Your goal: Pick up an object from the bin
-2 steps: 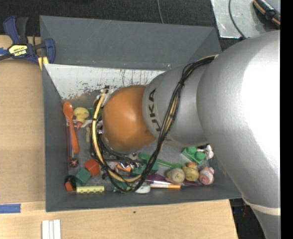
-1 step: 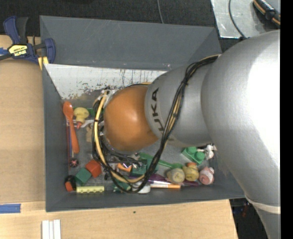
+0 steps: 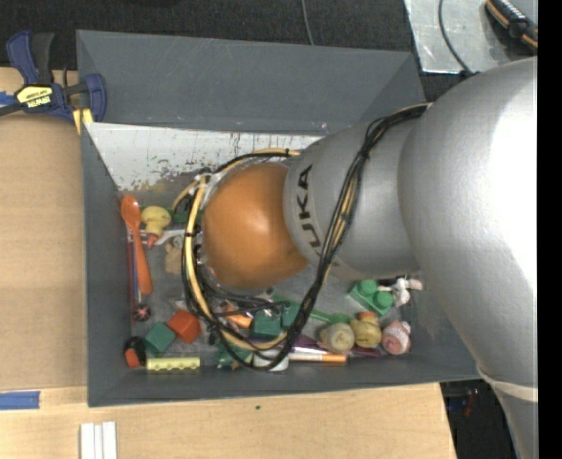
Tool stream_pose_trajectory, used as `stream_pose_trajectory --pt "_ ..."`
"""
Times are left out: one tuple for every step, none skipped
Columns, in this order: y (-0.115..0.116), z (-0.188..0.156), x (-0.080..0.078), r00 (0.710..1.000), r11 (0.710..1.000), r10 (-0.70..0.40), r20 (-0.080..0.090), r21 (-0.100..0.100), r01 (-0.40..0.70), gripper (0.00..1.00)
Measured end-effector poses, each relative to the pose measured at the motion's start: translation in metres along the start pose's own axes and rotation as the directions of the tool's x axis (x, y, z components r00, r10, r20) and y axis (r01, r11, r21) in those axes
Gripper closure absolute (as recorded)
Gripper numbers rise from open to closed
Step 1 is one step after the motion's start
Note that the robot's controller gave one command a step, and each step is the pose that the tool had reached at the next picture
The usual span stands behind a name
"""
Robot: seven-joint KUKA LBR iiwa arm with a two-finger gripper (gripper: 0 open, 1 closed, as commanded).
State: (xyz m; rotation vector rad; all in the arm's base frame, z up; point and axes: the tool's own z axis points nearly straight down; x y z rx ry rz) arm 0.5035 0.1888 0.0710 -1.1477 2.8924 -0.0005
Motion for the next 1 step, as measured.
stream_pose_trajectory --pt "0.0023 -0.0135 0.0019 0.981 0.981 -0.196 -0.005 -0.005 0.196 1.00"
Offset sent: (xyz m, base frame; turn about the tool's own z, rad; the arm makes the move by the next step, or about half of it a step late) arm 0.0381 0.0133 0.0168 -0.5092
